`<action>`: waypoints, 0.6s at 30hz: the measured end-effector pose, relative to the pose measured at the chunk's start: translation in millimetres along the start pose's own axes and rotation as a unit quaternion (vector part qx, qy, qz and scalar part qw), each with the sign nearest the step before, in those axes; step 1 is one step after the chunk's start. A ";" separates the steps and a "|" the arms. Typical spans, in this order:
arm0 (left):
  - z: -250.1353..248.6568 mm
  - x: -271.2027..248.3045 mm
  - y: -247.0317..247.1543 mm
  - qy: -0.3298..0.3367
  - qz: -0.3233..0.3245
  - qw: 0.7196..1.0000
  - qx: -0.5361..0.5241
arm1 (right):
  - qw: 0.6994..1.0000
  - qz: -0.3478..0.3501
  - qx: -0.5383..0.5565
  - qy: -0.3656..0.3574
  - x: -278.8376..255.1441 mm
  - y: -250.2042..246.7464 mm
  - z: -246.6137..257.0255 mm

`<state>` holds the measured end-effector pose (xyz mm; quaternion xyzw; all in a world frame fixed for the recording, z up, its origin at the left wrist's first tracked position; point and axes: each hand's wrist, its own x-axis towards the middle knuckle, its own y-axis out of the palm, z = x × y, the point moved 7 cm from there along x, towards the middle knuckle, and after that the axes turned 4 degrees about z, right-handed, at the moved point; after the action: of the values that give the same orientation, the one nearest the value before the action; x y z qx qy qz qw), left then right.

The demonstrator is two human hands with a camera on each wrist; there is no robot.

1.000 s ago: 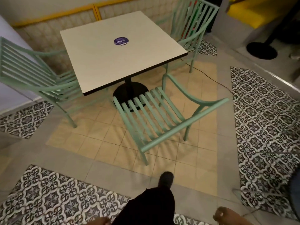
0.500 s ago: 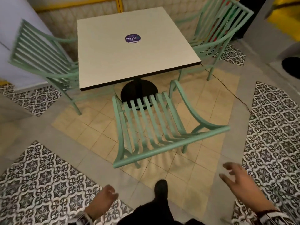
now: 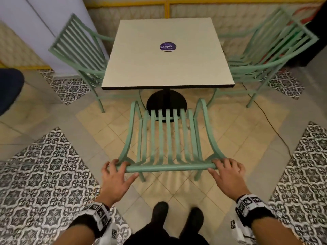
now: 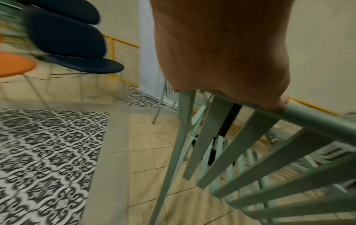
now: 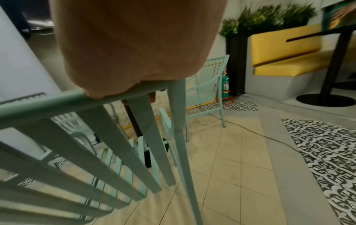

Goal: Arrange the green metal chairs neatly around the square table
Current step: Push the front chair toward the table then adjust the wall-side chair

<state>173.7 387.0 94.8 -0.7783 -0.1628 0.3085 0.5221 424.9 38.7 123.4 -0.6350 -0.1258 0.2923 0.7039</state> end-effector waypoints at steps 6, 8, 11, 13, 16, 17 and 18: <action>-11.9 14.8 -6.1 -0.008 -0.025 1.000 -0.005 | 1.000 -0.016 -0.001 -0.027 18.0 1.8 -10.5; -18.3 28.1 -13.0 -0.004 -0.038 0.999 -0.005 | 0.999 -0.019 0.000 -0.032 33.1 -1.6 -11.2; -22.5 62.4 -18.6 -0.004 -0.031 1.000 0.001 | 1.000 -0.017 -0.002 -0.026 63.6 -7.2 -15.0; -21.7 86.1 -20.2 -0.007 -0.017 1.000 0.010 | 1.000 -0.009 -0.003 -0.024 83.6 -9.0 -16.9; -25.5 117.8 -24.8 -0.003 -0.021 1.000 0.014 | 1.000 -0.011 -0.010 -0.027 112.5 -13.7 -20.2; -25.7 127.3 -25.8 -0.005 -0.020 1.000 0.014 | 0.999 -0.012 -0.010 -0.028 121.5 -14.9 -21.1; -26.1 136.1 -27.0 -0.008 -0.020 1.000 0.016 | 0.999 -0.014 -0.010 -0.030 130.3 -16.7 -21.6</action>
<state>295.5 457.6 84.1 -0.7640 -0.1776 0.3066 0.5392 544.9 95.1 110.8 -0.6311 -0.1584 0.2999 0.6976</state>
